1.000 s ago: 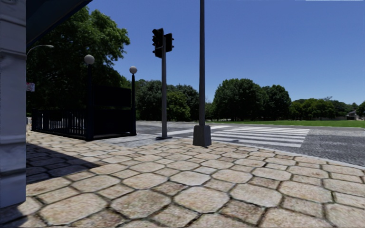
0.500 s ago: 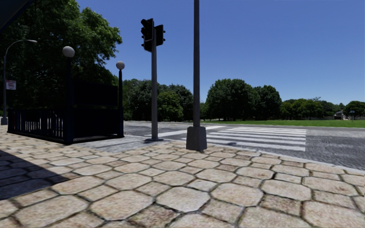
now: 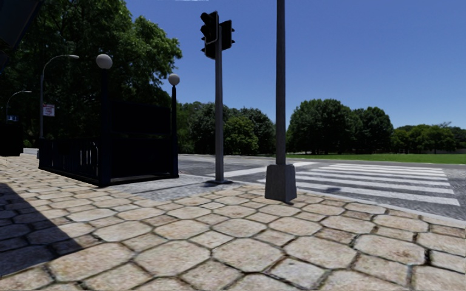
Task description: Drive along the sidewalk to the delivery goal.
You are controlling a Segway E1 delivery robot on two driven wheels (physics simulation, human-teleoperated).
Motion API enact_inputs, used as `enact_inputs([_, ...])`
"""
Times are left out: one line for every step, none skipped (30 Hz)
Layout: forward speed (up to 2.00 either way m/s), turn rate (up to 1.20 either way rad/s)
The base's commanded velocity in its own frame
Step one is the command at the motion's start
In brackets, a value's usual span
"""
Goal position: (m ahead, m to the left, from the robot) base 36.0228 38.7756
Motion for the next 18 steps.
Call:
enact_inputs([1.1,0.9])
enact_inputs([1.1,1.2])
enact_inputs([1.1,1.2])
enact_inputs([1.1,0.79])
enact_inputs([1.1,0.06])
enact_inputs([1.1,0.0])
enact_inputs([1.1,0.0])
enact_inputs([1.1,0.0])
enact_inputs([1.1,0.0])
enact_inputs([1.1,0.0])
enact_inputs([1.1,0.0])
enact_inputs([1.1,0.0])
enact_inputs([1.14,0.0])
enact_inputs([1.17,0.0])
enact_inputs([1.19,0.0])
enact_inputs([1.19,0.0])
enact_inputs([1.25,0.0])
enact_inputs([1.29,0.0])
